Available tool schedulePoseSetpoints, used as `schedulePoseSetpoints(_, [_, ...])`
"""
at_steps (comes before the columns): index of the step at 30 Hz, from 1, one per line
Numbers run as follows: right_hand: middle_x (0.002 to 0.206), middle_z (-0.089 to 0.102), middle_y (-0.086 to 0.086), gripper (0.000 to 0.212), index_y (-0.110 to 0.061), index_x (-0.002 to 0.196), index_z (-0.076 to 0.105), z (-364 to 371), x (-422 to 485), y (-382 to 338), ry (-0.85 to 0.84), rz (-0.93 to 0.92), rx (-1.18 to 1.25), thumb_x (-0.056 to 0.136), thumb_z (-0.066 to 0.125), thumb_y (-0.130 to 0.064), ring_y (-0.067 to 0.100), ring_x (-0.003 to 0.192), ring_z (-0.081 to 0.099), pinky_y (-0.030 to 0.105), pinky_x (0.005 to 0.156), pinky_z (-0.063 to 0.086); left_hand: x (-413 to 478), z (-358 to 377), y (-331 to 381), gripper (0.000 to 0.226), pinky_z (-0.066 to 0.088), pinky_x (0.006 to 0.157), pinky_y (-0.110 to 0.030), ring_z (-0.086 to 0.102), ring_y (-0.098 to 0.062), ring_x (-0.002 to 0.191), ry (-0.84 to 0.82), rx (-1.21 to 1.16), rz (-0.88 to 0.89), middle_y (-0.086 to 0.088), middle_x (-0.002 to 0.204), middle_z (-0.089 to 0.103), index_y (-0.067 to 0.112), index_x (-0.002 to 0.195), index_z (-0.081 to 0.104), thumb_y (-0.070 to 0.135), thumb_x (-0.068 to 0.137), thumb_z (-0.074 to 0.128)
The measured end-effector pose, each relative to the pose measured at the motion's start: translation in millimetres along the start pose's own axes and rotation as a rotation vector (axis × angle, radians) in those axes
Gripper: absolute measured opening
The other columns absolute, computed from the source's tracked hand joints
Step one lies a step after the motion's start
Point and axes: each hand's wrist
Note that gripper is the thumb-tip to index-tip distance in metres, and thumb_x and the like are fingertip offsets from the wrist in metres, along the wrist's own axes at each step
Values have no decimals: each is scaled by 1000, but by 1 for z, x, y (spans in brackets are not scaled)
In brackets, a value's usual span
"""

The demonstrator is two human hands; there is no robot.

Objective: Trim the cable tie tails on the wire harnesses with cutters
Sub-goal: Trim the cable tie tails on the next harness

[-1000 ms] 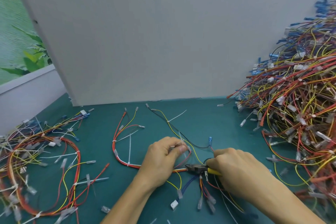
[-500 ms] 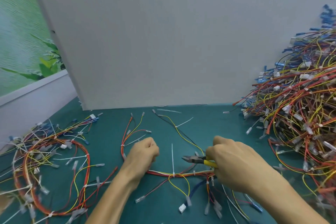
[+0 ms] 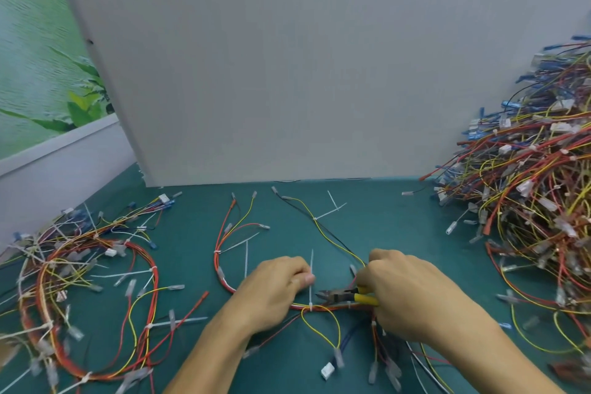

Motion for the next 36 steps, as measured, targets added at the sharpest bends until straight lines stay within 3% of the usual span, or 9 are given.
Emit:
schedulePoseSetpoints(3, [96,43,-1,22,-20,94,60,-2,-1,-2,-12,-19,-26,78,47,-12,31,90,57,33,62,38,0,2,4,16,39,66,-20,47,-4,66,33,-153,38,10,73,59,25,81,60,25,95,53])
schedulePoseSetpoints(15, [98,49,1,17,-17,88,61,-2,0,-1,-37,-14,-27,77,49,-12,31,89,58,32,63,42,0,5,6,17,44,74,-26,53,-4,69,76,-266,60,14,69,62,23,79,60,19,95,54])
schedulePoseSetpoints(19, [92,47,2,12,-17,80,56,0,2,-3,-39,-24,-25,76,48,-10,32,80,53,33,63,44,0,5,6,17,44,75,-26,52,-3,69,81,-276,65,15,67,61,22,79,61,17,94,54])
schedulePoseSetpoints(26, [91,48,2,7,-15,78,54,5,5,-1,-39,-23,7,78,50,-10,31,86,57,39,67,53,0,5,5,17,43,75,-23,53,-2,70,84,-274,59,18,66,61,22,79,60,18,94,54])
schedulePoseSetpoints(32, [92,51,3,13,-20,87,61,6,5,-3,-47,-6,-12,80,65,-30,32,85,57,36,66,49,1,7,5,18,41,70,-19,52,-1,68,90,-263,41,15,68,62,23,78,60,20,95,54])
schedulePoseSetpoints(36, [90,49,4,9,-22,88,61,6,4,-6,-41,-20,-28,83,62,-29,31,77,47,33,62,38,2,7,3,20,39,67,-22,47,-3,64,107,-237,48,16,67,60,25,77,56,21,96,51])
Point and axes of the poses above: each hand's wrist, its own x-axis towards the middle knuckle, its own z-axis out of the palm, y = z × x
